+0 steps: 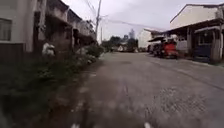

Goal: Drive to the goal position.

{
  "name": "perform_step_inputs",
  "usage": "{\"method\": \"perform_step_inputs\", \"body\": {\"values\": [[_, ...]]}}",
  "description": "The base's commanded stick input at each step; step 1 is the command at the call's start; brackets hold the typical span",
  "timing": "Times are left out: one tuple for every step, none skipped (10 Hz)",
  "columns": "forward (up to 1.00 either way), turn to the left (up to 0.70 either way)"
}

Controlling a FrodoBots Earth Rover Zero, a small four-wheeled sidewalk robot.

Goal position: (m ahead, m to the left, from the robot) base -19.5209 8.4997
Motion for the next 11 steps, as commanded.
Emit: {"method": "perform_step_inputs", "body": {"values": [[0.70,0.00],[0.70,0.00],[0.70,0.00],[0.70,0.00],[0.70,0.00],[0.70,0.00],[0.70,0.00],[0.70,0.00],[0.70,0.00],[0.70,0.00],[0.70,0.00]]}}
